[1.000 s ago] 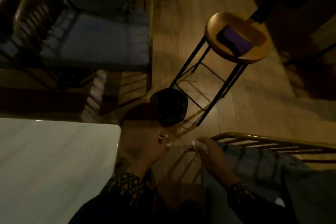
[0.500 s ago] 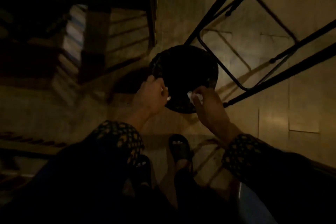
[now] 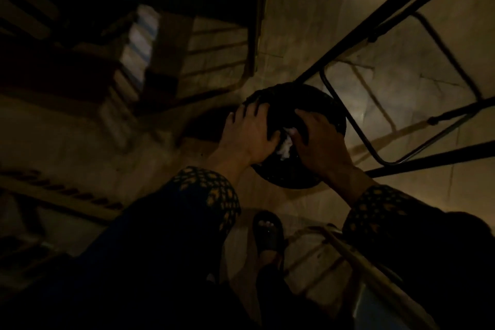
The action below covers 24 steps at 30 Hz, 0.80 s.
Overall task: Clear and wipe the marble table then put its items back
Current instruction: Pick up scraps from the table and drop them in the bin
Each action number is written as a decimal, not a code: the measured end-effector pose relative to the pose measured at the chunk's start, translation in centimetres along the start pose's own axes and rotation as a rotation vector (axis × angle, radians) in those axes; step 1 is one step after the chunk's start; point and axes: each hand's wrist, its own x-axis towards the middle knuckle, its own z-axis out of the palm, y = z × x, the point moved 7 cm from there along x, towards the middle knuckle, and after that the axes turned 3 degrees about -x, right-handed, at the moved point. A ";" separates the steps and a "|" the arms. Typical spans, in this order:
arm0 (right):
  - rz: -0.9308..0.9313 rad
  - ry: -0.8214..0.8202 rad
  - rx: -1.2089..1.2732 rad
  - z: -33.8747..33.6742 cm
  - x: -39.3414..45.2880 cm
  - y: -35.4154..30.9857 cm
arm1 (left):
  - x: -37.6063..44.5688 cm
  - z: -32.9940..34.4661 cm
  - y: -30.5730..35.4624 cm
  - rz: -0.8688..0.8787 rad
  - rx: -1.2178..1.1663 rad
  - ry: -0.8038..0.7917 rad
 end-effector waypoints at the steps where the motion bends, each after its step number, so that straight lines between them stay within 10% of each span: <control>1: -0.019 -0.023 -0.011 -1.6 -0.6 -1.7 | -1.1 -2.2 0.4 0.004 0.024 0.016; 13: -0.520 0.058 -0.100 -23.0 -11.2 -32.7 | -27.3 -33.8 0.8 -0.291 0.038 0.532; 24: -1.261 0.022 -0.114 -19.7 -32.4 -64.6 | -63.4 -40.7 -11.7 -0.884 0.048 0.960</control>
